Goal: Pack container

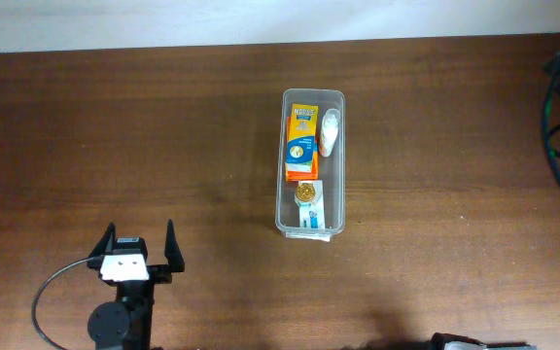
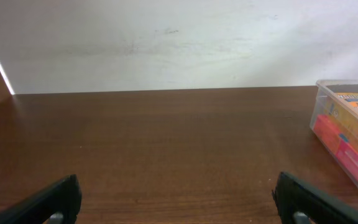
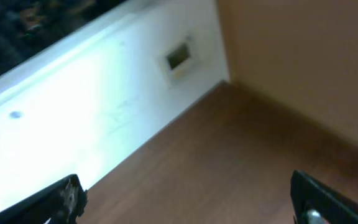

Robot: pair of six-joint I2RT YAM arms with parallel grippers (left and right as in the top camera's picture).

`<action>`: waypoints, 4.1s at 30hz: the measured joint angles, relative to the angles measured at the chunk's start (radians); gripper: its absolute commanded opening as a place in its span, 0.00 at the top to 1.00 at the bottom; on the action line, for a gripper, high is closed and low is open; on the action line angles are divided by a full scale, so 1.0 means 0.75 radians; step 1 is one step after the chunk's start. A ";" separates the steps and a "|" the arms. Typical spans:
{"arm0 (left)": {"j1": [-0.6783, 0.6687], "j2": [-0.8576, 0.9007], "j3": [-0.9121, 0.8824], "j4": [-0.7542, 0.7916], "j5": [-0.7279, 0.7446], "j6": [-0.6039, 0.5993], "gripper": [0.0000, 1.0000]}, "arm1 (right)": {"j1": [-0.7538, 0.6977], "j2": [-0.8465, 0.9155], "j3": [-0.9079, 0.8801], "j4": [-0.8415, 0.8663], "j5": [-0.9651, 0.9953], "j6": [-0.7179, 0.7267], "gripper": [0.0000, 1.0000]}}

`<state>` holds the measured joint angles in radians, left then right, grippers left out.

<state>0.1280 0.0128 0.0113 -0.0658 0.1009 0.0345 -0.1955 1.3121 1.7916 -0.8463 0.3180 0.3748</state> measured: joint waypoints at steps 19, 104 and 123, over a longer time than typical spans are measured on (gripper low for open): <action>0.000 0.000 0.001 -0.001 -0.001 0.000 0.01 | 0.234 -0.818 -1.405 1.193 -0.078 -0.320 0.02; 0.000 0.000 0.000 -0.001 -0.001 0.000 0.01 | 0.304 -1.730 -2.375 1.032 -0.413 -0.531 0.02; 0.000 0.000 0.000 -0.001 -0.001 0.000 0.00 | 0.304 -1.730 -2.375 1.032 -0.413 -0.531 0.02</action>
<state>0.1280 0.0128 0.0113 -0.0666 0.1005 0.0345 0.0326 0.0143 0.0101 -0.0723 0.0086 -0.0231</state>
